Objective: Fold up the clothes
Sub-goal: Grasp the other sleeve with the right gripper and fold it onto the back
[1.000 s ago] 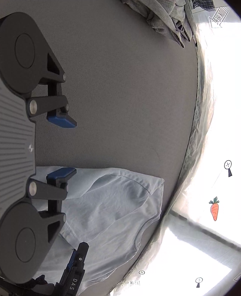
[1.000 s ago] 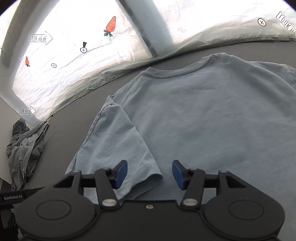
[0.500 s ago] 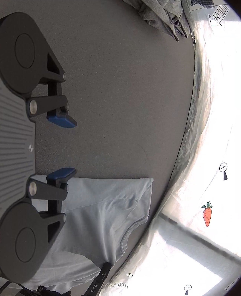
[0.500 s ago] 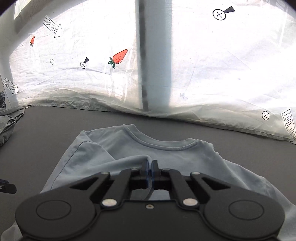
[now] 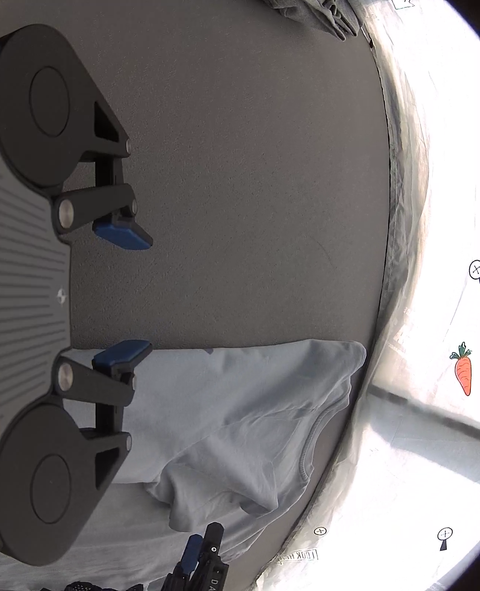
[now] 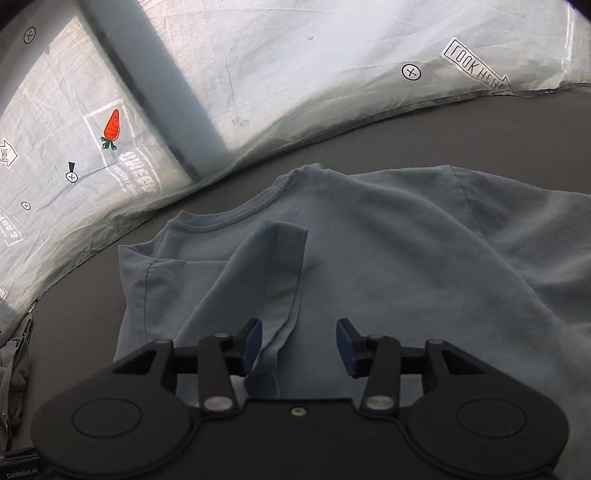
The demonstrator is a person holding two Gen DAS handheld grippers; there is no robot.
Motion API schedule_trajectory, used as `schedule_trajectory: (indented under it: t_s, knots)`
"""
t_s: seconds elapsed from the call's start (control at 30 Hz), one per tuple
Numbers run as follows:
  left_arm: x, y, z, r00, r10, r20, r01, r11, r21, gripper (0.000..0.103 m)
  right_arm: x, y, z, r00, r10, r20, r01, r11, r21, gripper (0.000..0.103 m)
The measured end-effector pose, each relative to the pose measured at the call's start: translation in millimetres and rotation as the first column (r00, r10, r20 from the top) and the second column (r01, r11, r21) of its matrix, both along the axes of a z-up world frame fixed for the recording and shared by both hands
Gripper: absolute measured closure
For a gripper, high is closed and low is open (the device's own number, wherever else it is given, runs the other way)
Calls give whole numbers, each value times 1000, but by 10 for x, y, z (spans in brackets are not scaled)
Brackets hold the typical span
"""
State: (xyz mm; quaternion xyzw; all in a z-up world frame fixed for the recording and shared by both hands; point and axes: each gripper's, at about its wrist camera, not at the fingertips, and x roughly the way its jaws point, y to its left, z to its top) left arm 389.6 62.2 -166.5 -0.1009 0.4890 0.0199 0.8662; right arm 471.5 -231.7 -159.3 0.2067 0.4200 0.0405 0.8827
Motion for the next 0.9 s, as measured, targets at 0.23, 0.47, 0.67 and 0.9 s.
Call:
schedule_trajectory:
  t_s: [0.23,0.47,0.67,0.9]
  knots:
    - [1,-78,-40,1000,-15,-12,15,999,-36,47,-191,177,-153,997,73,17,-75,992,103,50]
    - [27,-135,-102,999,-7,-45,7,1000,-13,47,-122,428,-169,985,169,21,-167,984,-58,77]
    - [74,-169,-104,997,-15,-71,15,1000,6,42,-187,390,-32,982,180,60,-172,978,-119,94]
    - [107,-276,-129,994,-59,-92,63,997,44,25,-202,462,-36,976,219,17,-208,946,-250,94]
